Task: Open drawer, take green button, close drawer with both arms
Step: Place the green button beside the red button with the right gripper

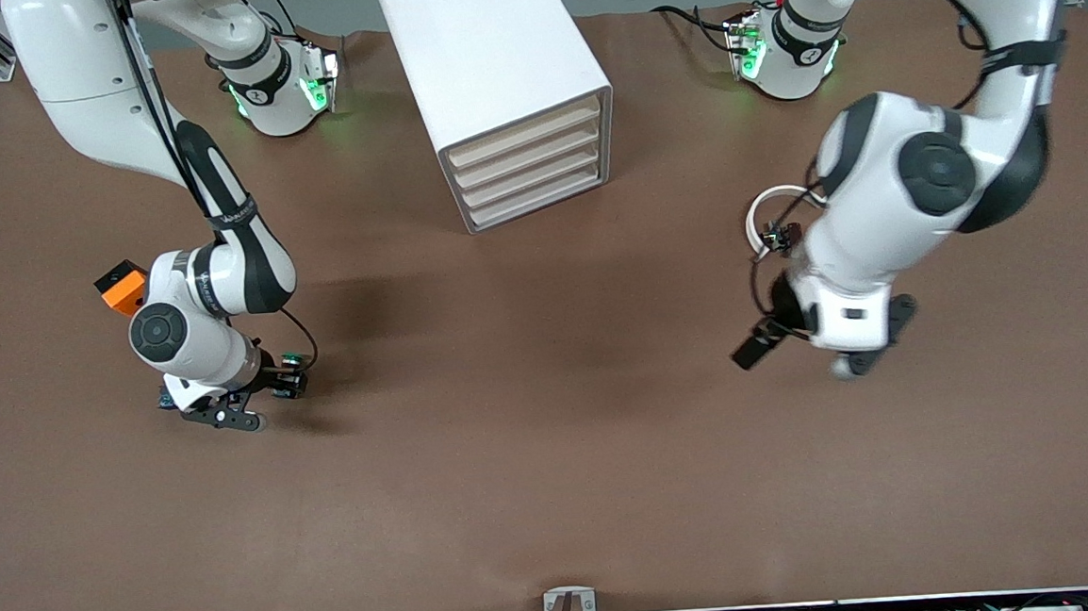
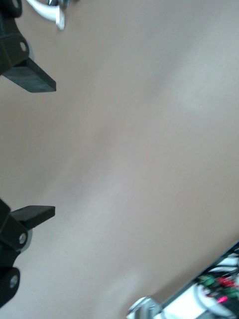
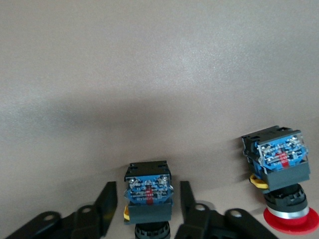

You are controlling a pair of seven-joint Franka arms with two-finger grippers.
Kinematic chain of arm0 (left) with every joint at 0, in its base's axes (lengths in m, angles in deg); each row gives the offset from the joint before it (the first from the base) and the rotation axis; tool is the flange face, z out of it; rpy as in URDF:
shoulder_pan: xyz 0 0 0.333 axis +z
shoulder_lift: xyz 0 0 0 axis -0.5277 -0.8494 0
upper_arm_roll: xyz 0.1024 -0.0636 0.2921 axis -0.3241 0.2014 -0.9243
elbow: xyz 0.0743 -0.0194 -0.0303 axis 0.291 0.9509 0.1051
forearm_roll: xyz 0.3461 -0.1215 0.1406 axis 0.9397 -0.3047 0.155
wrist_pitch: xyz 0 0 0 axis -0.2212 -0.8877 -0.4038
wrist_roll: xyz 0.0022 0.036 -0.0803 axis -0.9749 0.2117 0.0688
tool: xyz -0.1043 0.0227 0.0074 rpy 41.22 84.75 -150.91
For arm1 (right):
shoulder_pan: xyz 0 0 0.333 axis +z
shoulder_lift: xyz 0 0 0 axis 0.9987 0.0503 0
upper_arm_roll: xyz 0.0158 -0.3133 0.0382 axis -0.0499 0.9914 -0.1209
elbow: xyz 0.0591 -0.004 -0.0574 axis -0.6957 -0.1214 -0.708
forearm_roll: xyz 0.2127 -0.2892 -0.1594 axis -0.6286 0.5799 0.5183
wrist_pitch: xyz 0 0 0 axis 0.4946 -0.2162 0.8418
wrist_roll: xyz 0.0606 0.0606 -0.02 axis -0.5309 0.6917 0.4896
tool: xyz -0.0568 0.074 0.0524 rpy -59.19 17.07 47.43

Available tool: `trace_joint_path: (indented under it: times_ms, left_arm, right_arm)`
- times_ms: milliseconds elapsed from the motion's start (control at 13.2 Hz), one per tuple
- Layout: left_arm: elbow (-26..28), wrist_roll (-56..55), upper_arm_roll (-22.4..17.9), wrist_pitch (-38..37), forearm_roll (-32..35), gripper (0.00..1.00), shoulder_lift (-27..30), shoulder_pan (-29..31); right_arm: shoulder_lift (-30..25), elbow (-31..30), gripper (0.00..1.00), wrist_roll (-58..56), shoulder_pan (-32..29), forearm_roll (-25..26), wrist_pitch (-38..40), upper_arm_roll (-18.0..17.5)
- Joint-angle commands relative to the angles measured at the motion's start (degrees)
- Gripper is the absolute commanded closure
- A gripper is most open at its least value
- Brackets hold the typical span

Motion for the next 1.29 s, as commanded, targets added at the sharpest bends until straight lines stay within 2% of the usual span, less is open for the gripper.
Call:
trace_joint_path:
  times_ms: [0, 227, 378, 529, 681, 756, 983, 1134, 1210]
  left_arm:
    - [-7.23, 0.56, 0.63, -9.18, 1.27, 0.00, -0.08, 3.20]
    - [-8.57, 11.15, 0.63, -10.86, 1.27, 0.00, 2.01, 8.20]
    - [-8.48, 19.51, 1.51, -12.62, 1.45, 0.00, 4.12, 13.46]
    - [-8.57, 24.44, 0.64, -13.85, 1.97, 0.00, 6.59, 14.63]
    - [-8.40, 29.36, -0.68, -17.70, 2.15, 0.00, 9.92, 15.07]
    - [-8.40, 34.09, -2.16, -19.73, 2.07, 0.00, 11.16, 14.55]
    - [-8.04, 46.59, -14.97, -25.62, 1.28, 0.00, 15.29, 5.35]
    - [-7.78, 50.29, -20.96, -28.96, 1.10, 0.00, 17.14, 0.34]
    - [-7.52, 51.87, -22.03, -30.11, 1.10, 0.00, 17.84, -0.74]
  right_arm:
    - [-0.30, 2.15, 0.00, -0.81, -0.87, 0.69, 4.65, -0.88]
    - [-4.06, 4.09, 0.00, -2.99, -1.13, 0.78, 16.06, -0.80]
    - [-7.58, 4.36, 0.00, -7.29, -2.80, 0.78, 20.74, -0.80]
    - [-10.83, 5.05, 0.00, -12.66, -4.38, 0.69, 25.74, -0.80]
    - [-13.13, 8.90, 0.00, -13.03, -5.70, 0.78, 34.24, -0.80]
    - [-13.66, 11.89, 0.00, -13.03, -6.40, 0.78, 39.42, -0.80]
    - [-14.62, 21.47, 0.00, -13.29, -8.77, 0.78, 54.72, -0.80]
    - [-16.64, 24.47, 0.00, -14.25, -10.18, 0.78, 60.02, -0.88]
    - [-18.39, 24.66, 0.00, -15.83, -10.80, 0.69, 61.26, -0.88]
